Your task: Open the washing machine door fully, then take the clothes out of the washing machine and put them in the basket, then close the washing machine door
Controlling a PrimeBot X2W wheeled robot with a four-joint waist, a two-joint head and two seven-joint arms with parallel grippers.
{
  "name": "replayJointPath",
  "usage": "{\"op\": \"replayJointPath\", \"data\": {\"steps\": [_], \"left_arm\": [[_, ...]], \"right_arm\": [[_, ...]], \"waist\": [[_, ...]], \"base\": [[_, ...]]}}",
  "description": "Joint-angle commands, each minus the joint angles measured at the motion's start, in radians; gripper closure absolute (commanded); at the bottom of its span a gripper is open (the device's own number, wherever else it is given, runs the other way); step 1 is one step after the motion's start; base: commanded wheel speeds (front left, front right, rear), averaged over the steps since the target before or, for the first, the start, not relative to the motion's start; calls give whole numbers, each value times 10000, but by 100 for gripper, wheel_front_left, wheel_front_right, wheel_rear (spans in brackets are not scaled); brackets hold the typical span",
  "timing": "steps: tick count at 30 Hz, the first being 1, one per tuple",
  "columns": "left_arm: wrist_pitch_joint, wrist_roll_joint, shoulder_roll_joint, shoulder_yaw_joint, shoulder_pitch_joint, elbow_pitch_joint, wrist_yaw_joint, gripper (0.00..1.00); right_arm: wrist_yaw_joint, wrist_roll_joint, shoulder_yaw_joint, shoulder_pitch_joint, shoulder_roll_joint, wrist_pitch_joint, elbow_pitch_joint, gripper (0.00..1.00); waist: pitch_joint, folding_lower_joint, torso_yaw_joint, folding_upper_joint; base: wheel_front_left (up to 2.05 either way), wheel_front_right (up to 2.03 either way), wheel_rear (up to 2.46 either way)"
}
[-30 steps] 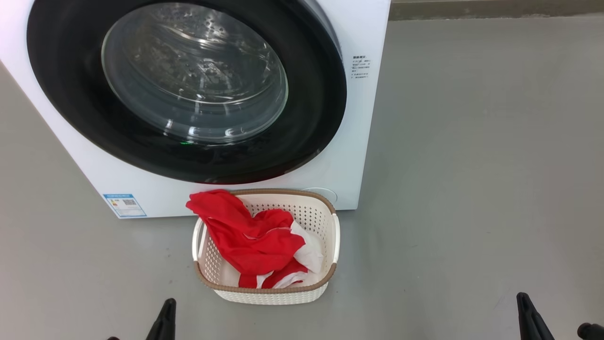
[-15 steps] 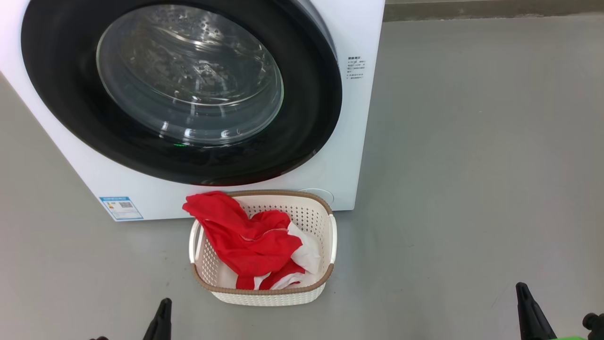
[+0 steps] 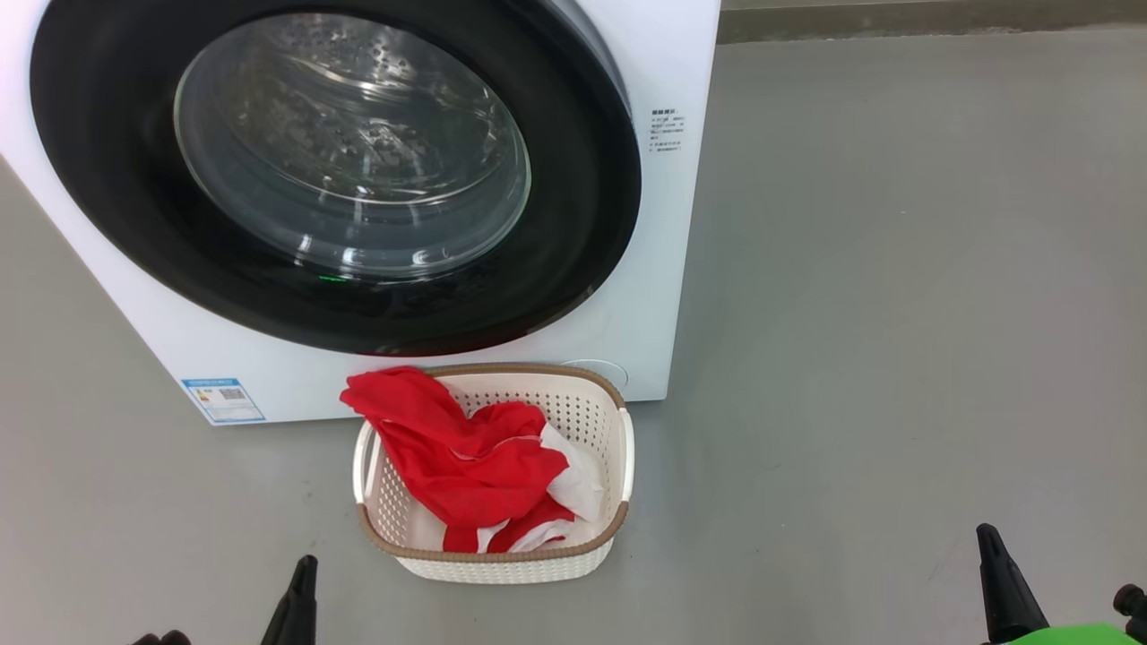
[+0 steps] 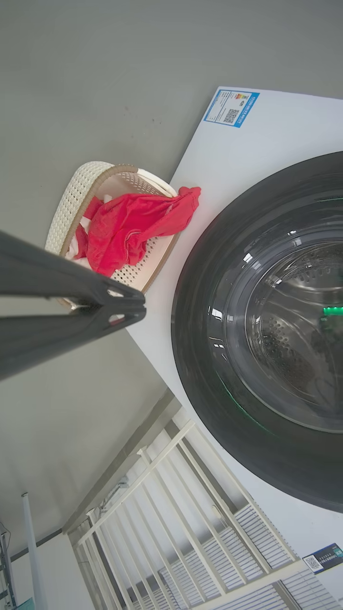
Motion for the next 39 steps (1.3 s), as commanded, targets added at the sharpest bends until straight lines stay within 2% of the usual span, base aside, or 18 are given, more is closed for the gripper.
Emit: {"op": "replayJointPath", "data": {"steps": [1, 39], "left_arm": [[50, -356, 74, 232, -420, -225, -28, 100], [1102, -4283, 8, 672, -930, -197, -48, 100]], "right_arm": [[-5, 312, 115, -460, -164, 64, -277, 100], [-8, 4158, 308, -1312, -229, 1154, -355, 100]], "waist": [[-5, -1, -13, 0], [-94, -1, -297, 0]], "base": [[0, 0, 0], [0, 0, 0]]}}
